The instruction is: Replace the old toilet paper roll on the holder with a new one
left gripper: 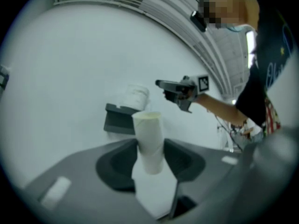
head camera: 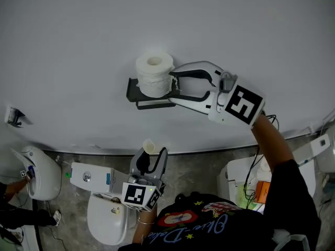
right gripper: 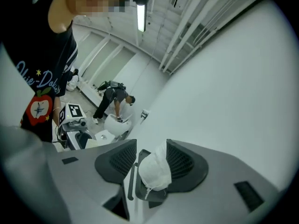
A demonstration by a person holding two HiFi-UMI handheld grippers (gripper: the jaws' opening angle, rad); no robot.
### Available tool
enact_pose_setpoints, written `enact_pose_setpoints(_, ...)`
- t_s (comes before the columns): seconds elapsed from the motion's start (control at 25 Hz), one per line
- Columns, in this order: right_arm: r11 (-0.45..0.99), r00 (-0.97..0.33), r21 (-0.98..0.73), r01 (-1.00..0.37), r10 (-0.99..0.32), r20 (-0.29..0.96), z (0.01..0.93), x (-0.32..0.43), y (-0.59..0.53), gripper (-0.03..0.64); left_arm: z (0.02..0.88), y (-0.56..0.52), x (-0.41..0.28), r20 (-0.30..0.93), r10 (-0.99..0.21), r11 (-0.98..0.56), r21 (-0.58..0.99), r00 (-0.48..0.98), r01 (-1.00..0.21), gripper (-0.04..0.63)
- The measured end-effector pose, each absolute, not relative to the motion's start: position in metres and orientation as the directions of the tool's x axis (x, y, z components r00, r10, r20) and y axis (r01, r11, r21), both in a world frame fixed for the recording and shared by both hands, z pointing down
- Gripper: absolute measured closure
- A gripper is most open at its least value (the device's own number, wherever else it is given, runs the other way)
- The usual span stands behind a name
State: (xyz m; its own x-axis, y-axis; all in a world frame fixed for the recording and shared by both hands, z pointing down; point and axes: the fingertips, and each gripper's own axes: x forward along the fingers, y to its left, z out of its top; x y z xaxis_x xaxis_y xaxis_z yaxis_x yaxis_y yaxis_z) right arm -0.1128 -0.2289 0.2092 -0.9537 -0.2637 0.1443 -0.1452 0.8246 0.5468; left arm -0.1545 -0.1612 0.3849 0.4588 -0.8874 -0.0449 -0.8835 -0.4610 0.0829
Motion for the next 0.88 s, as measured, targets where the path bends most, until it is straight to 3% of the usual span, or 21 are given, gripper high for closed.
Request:
enact_pose_setpoints(0.16,0.798,-0.923,0.602,0.004,-0.228,0.308,0.204,-0.137,-0.261,0.416,0.385,-0.154,-0.166,-0.044,-0.905,-0.426,0.083,0.423,-0.901,0.418)
enact_pose_setpoints(0.52,0.879,-0.771,0.456,0.139,-0.193,0.607,0.231,-0.159,-0.295,0.411,0.39,-0.143,-0.196,-0.046,-0.942,-0.336,0.12,0.333,-0.934,0.417)
enact_pose_setpoints(0.88,0.877,-0.771,0.473,0.081,-0.246,0.587,0.23,-0.158,-0.295,0.42,0.392,-0.146,-0.193,-0.037,-0.941,-0.339,0.128,0.337,-0.932,0.417)
